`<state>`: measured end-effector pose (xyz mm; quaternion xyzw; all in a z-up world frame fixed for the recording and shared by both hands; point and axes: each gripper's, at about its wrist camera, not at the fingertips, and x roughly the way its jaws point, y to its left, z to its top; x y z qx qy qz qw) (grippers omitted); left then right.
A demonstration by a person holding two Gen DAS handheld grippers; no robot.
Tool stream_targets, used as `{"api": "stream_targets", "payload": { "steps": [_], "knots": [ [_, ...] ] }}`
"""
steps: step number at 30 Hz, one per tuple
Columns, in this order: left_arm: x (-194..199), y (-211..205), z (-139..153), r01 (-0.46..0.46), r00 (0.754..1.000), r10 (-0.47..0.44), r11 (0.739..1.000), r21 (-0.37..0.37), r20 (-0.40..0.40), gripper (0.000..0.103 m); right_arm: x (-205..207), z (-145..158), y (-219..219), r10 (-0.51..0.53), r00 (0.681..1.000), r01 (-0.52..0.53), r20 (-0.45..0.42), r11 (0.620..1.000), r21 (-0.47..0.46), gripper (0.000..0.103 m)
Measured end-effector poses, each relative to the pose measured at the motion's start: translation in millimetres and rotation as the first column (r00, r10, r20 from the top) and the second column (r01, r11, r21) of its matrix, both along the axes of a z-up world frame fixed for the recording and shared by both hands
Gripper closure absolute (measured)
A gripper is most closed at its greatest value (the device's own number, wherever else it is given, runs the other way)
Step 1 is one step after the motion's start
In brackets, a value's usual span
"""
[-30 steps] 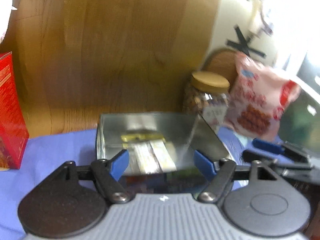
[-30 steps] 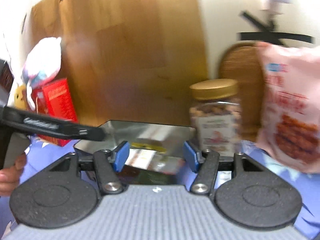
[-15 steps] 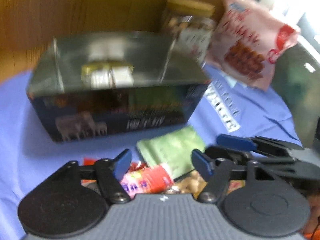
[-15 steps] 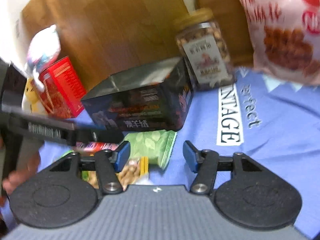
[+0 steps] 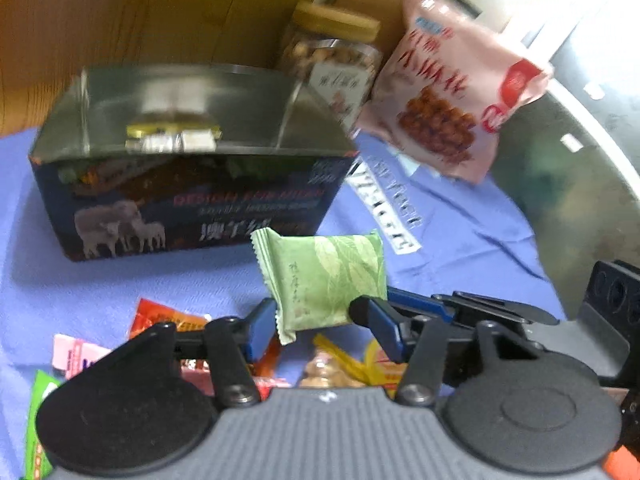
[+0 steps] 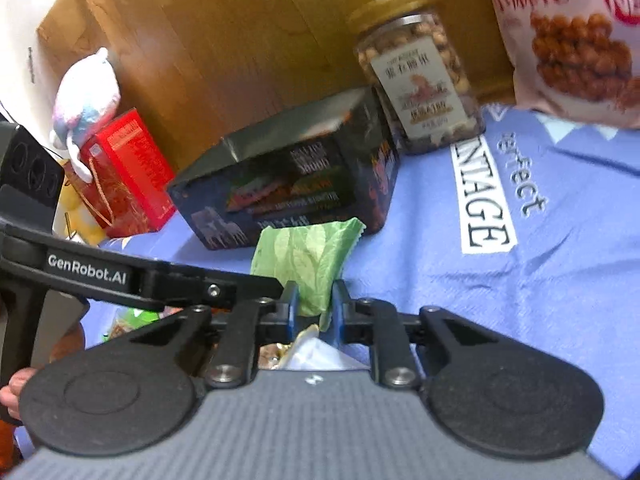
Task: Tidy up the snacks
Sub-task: 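Carry the green packet into the black tin and open the right gripper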
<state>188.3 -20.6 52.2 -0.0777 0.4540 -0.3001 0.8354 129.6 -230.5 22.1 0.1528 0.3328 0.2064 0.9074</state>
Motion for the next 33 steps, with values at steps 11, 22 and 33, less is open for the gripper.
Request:
{"api": "stream_targets", "payload": {
  "steps": [11, 22, 33],
  "knots": [
    [31, 15, 71, -0.091, 0.973, 0.096, 0.995, -0.034, 0.21, 0.053, 20, 63, 22, 0.022, 0.964, 0.002, 0.264, 0.996, -0.09, 0.082],
    [71, 30, 49, -0.188, 0.963, 0.191, 0.982, -0.032, 0.188, 0.042, 75, 45, 19, -0.051, 0.964, 0.088, 0.26, 0.988, -0.129, 0.061],
    [79, 94, 30, -0.459, 0.878, 0.439, 0.885, 0.075, 0.19, 0.038, 81, 35, 3, -0.132, 0.976, 0.145, 0.174, 0.987, -0.068, 0.054]
  ]
}}
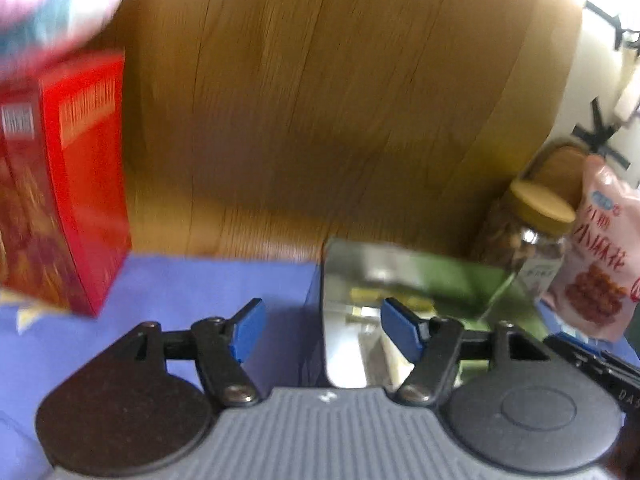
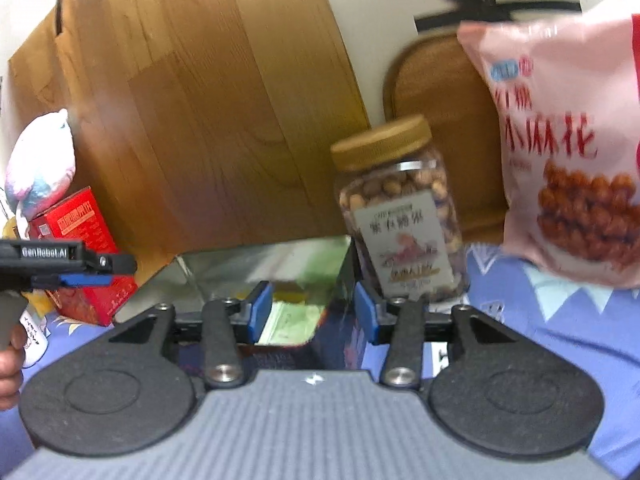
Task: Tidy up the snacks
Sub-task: 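Carry the green packet into the black tin and open the right gripper, then grasp the pink UHA candy box with the left gripper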
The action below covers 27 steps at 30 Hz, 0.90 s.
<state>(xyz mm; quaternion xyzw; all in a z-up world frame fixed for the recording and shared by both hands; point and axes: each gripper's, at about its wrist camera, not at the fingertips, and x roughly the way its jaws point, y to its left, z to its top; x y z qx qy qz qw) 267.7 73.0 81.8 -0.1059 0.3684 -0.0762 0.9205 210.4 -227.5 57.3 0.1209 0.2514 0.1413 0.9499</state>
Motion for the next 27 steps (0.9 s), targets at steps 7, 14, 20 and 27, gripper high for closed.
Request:
{"api": "stream_targets", "payload": {
  "steps": [7, 14, 20, 27],
  "knots": [
    [9, -17, -22, 0.044, 0.994, -0.05, 0.997, -0.056, -0.098, 0.047, 10, -17, 2, 0.02, 0.996, -0.013, -0.09, 0.997, 0.08, 0.052],
    [-12, -12, -23, 0.071, 0.992, -0.077, 0.995, -0.066, -0.101, 0.045, -5, -14, 5, 0.033, 0.997, -0.031, -0.075, 0.999, 0.031, 0.05],
    [-30, 2, -13, 0.072, 0.995, -0.077, 0.994, -0.082, -0.061, 0.026, -23, -9, 4, 0.045, 0.998, -0.044, -0.049, 0.999, 0.022, 0.039],
    [-68, 33, -10, 0.087, 0.994, -0.095, 0.987, -0.132, -0.057, 0.025, -86, 10, 18, 0.226, 0.972, -0.223, 0.07, 0.974, -0.039, 0.039]
  ]
}}
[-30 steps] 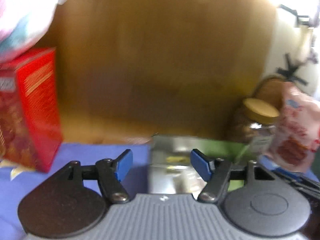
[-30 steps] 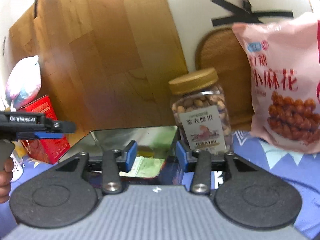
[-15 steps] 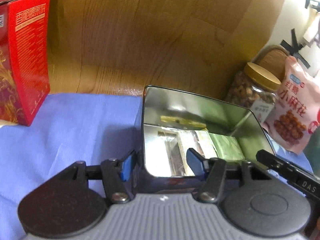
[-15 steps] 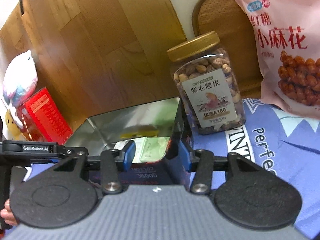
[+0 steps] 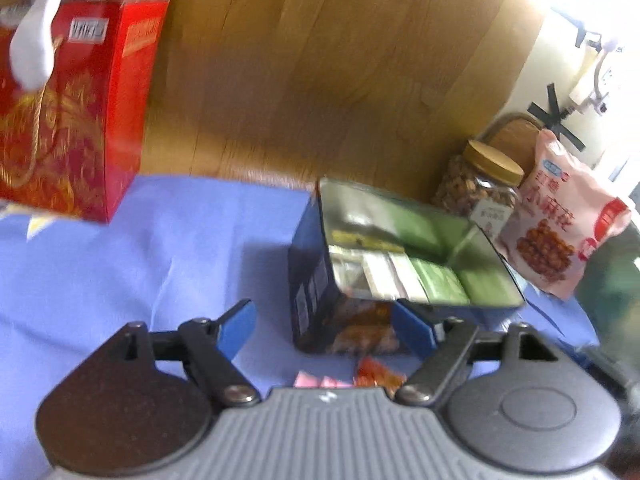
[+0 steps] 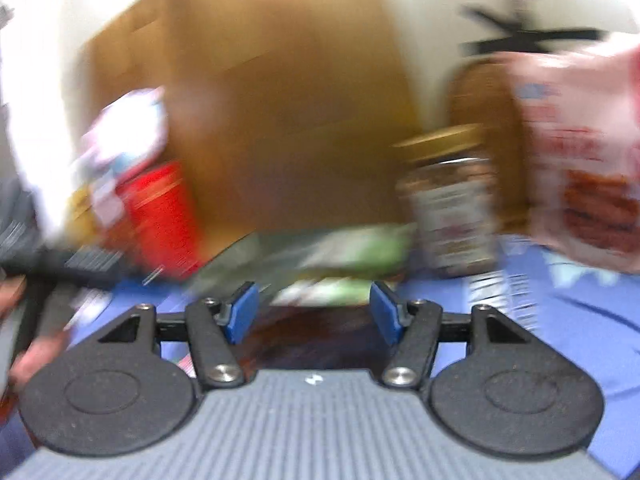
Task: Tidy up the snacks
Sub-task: 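Grasp the pink UHA candy box with the left gripper, then drop the pink candy box into the black tin with the left gripper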
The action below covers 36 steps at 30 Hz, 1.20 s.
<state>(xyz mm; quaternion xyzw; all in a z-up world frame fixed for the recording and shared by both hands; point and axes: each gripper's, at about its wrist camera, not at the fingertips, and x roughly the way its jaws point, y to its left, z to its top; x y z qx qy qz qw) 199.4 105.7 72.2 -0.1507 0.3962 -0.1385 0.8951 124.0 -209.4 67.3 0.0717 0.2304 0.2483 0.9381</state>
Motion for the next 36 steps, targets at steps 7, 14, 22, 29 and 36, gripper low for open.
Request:
{"api": "stream_targets", "payload": {
  "steps": [7, 14, 22, 29, 36],
  "knots": [
    [-10, -2, -13, 0.062, 0.996, -0.065, 0.997, -0.055, -0.062, 0.025, -16, -48, 73, 0.2, 0.977, -0.214, -0.078, 0.934, -0.287, 0.062],
    [-11, 9, -30, 0.052, 0.989, -0.072, 0.988, -0.148, -0.13, 0.025, 11, -57, 41, 0.197, 0.938, -0.184, -0.286, 0.98, 0.072, 0.076],
    [-12, 3, -42, 0.05, 0.985, -0.082, 0.977, -0.205, -0.152, 0.025, 13, -76, 9, 0.301, 0.833, -0.05, -0.463, 0.876, 0.479, 0.078],
    [-15, -1, -41, 0.058, 0.983, -0.098, 0.97, -0.237, -0.157, 0.039, -15, -78, -14, 0.386, 0.795, 0.034, -0.468, 0.742, 0.67, 0.078],
    [-8, -12, -7, 0.091, 0.99, -0.111, 0.972, -0.216, -0.084, 0.045, -14, -41, -17, 0.349, 0.848, -0.035, -0.4, 0.789, 0.613, 0.078]
  ]
}}
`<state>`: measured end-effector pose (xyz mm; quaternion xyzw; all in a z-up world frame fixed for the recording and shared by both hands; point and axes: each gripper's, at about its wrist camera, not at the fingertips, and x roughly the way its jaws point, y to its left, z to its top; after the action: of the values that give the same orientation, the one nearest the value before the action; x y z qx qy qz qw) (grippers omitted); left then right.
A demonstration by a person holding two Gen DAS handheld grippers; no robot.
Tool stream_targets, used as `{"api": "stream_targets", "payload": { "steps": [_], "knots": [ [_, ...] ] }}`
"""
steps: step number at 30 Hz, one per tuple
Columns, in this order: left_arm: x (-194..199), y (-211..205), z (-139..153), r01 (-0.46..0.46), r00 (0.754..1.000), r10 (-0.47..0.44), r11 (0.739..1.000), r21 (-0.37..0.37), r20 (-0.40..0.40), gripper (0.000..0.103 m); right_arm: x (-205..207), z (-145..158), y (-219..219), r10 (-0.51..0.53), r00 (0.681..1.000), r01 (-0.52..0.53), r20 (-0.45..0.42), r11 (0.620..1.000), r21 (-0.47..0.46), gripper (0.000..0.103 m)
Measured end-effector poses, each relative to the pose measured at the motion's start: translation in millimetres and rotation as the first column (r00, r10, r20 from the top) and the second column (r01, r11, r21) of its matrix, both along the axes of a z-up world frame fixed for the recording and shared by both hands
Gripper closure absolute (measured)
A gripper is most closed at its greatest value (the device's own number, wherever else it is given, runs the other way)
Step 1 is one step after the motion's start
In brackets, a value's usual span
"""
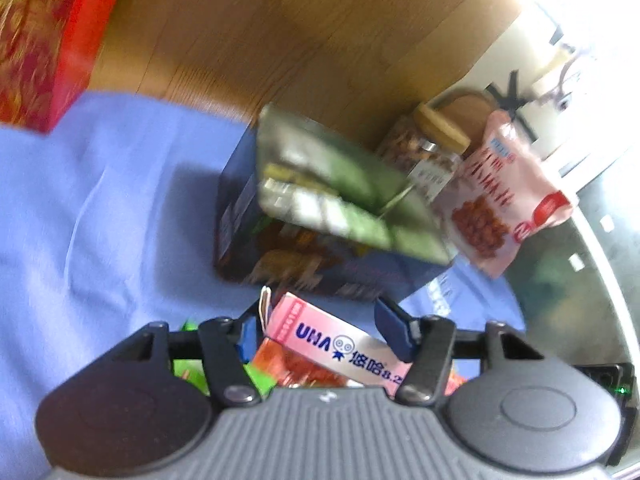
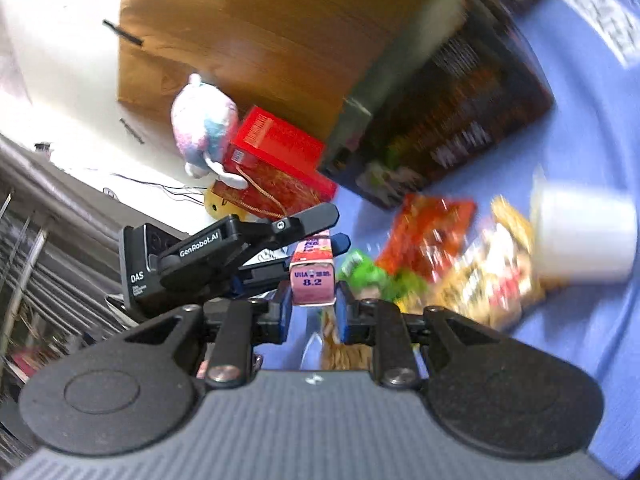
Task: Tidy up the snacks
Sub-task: 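Drop the pink candy box into the black tin with the left gripper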
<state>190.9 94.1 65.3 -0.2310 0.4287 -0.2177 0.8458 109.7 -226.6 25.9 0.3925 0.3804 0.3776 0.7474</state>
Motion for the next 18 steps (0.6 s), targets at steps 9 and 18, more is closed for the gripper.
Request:
{"api": "stream_targets", "payload": {
  "steps": [9, 18],
  "knots": [
    [65, -38, 38, -0.094, 0.984, 0.053, 0.965, 0.246, 0.17, 0.04, 71, 59, 9, -0.074, 0.972, 0.128, 0.224, 0.962, -0.239, 0.072],
    [40, -24, 36, -0.093, 0.979, 0.039, 0.959, 0.267, 0.202, 0.031, 76, 58, 18, -0.135, 0.923, 0.284, 0.361, 0.872, -0.399, 0.065]
  ]
}}
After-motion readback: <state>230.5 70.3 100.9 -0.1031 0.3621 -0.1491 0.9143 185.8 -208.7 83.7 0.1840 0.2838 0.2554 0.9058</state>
